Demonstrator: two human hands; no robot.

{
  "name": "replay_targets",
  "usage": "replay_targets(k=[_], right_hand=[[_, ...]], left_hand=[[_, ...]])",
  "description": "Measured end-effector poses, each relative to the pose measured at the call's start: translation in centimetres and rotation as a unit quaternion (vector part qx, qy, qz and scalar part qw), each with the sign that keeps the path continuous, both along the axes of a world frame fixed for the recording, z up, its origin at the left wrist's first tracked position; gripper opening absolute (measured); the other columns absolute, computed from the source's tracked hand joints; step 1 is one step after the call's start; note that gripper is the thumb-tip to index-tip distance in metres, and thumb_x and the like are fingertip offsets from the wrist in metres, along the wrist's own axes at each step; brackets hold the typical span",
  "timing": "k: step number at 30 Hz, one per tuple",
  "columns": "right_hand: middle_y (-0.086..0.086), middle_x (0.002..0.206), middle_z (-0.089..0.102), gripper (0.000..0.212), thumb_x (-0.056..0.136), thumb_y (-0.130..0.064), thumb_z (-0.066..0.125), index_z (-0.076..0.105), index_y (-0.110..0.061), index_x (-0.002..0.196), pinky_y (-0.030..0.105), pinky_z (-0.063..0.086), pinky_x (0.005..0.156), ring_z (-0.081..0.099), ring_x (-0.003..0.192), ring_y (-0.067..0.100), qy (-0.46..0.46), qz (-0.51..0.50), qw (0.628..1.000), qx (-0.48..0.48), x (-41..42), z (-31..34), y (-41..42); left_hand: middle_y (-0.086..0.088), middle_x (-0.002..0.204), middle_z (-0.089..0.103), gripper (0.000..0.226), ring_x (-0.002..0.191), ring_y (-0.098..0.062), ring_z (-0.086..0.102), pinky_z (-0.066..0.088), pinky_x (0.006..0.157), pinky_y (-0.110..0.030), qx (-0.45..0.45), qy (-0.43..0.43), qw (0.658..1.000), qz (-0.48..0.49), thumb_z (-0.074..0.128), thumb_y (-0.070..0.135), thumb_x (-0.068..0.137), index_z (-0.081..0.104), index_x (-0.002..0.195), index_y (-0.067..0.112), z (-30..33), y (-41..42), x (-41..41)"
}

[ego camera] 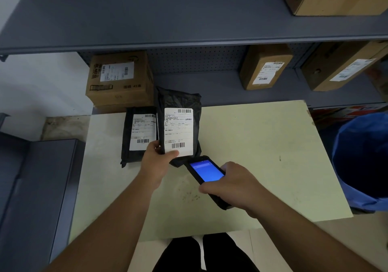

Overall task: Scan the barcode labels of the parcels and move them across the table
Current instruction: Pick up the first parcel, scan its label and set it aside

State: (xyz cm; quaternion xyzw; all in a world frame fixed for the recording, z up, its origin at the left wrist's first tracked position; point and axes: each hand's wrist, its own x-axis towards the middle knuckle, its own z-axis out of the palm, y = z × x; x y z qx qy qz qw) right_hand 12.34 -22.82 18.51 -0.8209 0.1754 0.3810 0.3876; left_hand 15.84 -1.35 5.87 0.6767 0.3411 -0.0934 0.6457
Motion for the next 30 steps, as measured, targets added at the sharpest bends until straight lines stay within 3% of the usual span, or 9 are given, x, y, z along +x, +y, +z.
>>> replay_targets(k=[5,9,19,25,30], right_hand=[[-0.001,0.076,0.06,0.05,0.07,-0.034,0.085,0.063,-0.008,0.107,0.03,0.046,0.058,0.055,0.059,0.018,-0.003,-0.015,1.0,0.003,0.1,0.0,-0.7],[-0.001,0.083,0.062,0.049,0.069,-0.037,0.086,0.061,-0.014,0.105,0.031,0.047,0.058,0.056,0.062,0.017,-0.002,-0.026,1.0,0.009,0.4,-0.1,-1.8],[-0.001,0.086,0.063,0.047,0.07,-0.035,0.086,0.059,-0.019,0.104,0.029,0.049,0.056,0.059,0.063,0.016,-0.012,-0.065,0.998,0.009,1.1,-0.2,-6.1],[-0.004,0.086,0.06,0.041,0.075,-0.033,0.085,0.058,-0.021,0.103,0.024,0.047,0.054,0.057,0.062,0.012,-0.022,-0.076,0.997,-0.002,2.2,-0.4,-8.8],[-0.004,0.087,0.062,0.042,0.076,-0.032,0.086,0.059,-0.021,0.107,0.023,0.047,0.053,0.057,0.061,0.011,-0.019,-0.098,0.995,0.0,3.0,-0.6,-11.4]], left_hand=[[0.001,0.114,0.076,0.058,0.106,-0.018,0.073,0.058,0.096,-0.039,0.0,0.007,1.0,-0.013,0.082,0.002,0.081,0.057,0.132,0.016,-0.2,-0.8,0.3],[0.002,0.111,0.075,0.054,0.103,-0.014,0.072,0.057,0.086,-0.03,-0.013,0.013,1.0,-0.023,0.082,0.002,0.082,0.058,0.127,0.018,-0.4,-2.1,0.8],[-0.002,0.114,0.08,0.044,0.1,-0.015,0.077,0.061,0.086,-0.032,-0.035,0.043,0.995,-0.083,0.083,0.011,0.082,0.069,0.124,0.013,-2.3,-7.5,3.1],[-0.005,0.113,0.08,0.055,0.099,-0.019,0.079,0.062,0.088,-0.035,-0.057,0.086,0.989,-0.103,0.089,0.019,0.077,0.067,0.127,0.011,-3.3,-11.3,4.6],[-0.004,0.096,0.075,0.026,0.087,-0.019,0.072,0.057,0.087,-0.033,-0.079,0.127,0.985,-0.085,0.081,0.002,0.085,0.065,0.104,0.011,-3.6,-15.1,5.8]])
